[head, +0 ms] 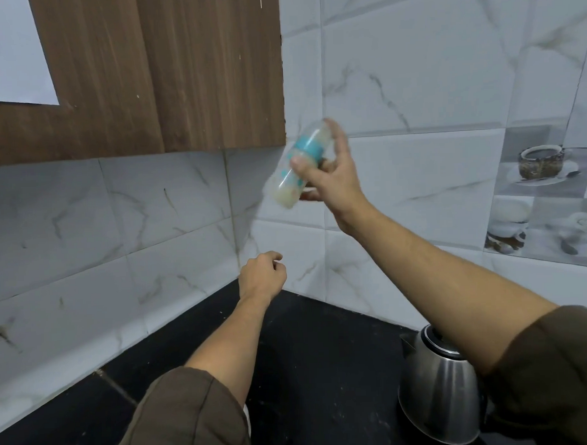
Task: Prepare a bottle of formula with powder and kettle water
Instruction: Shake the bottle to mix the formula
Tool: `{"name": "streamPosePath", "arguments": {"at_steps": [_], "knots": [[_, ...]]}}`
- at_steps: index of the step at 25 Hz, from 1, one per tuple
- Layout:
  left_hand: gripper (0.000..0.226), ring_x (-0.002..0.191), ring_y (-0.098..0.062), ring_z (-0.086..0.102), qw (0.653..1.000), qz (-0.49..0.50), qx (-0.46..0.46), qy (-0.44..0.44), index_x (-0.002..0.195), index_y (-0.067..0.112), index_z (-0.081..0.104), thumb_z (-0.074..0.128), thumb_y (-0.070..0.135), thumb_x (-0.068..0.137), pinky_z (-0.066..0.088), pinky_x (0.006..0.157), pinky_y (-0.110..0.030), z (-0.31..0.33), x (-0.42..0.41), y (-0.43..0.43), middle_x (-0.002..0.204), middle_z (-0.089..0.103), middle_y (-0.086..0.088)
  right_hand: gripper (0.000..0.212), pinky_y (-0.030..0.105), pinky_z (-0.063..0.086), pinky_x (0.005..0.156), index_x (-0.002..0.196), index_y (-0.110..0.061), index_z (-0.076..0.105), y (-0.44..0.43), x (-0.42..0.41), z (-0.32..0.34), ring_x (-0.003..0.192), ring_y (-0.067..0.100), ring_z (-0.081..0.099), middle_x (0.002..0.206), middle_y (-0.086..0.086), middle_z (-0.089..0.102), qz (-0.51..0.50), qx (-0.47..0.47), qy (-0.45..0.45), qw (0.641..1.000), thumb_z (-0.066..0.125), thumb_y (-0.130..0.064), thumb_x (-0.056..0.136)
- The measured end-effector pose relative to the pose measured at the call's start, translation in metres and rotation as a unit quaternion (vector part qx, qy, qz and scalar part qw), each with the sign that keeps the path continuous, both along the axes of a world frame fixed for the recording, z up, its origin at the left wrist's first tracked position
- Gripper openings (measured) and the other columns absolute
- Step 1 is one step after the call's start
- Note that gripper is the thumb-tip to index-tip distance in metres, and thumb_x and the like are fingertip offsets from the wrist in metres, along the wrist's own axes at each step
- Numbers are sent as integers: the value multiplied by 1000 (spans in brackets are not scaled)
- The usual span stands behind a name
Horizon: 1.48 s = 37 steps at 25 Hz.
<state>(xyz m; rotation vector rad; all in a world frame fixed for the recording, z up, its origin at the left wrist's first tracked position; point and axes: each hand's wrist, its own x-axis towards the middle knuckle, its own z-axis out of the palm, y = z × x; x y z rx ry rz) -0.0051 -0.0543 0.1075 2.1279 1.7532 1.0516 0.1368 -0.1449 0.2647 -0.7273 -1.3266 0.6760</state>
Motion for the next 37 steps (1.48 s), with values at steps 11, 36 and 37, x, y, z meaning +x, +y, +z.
{"name": "streamPosePath", "arguments": {"at_steps": [11, 36, 37], "knots": [[42, 107, -25, 66, 1000, 9, 4, -17, 133, 25, 68, 49, 21, 96, 52, 88, -33, 0, -8, 3, 115, 76, 1, 86, 48, 65, 76, 159, -40, 25, 5, 9, 23, 107, 36, 74, 123, 13, 69, -13, 29, 134, 990, 77, -17, 94], [39, 111, -26, 67, 1000, 18, 5, -3, 130, 25, 70, 51, 22, 97, 53, 90, -34, -5, -19, 16, 119, 75, -1, 88, 43, 66, 76, 160, -41, 20, 10, 5, 7, 106, 25, 75, 127, 17, 68, -33, 14, 84, 996, 76, -19, 96], [39, 111, -26, 67, 1000, 18, 3, -1, 131, 25, 70, 51, 23, 97, 53, 90, -34, -6, -18, 16, 121, 75, -1, 85, 42, 65, 73, 158, -40, 24, 6, 5, 4, 104, 24, 76, 125, 17, 69, -5, -11, 0, 1000, 76, -17, 95]]}}
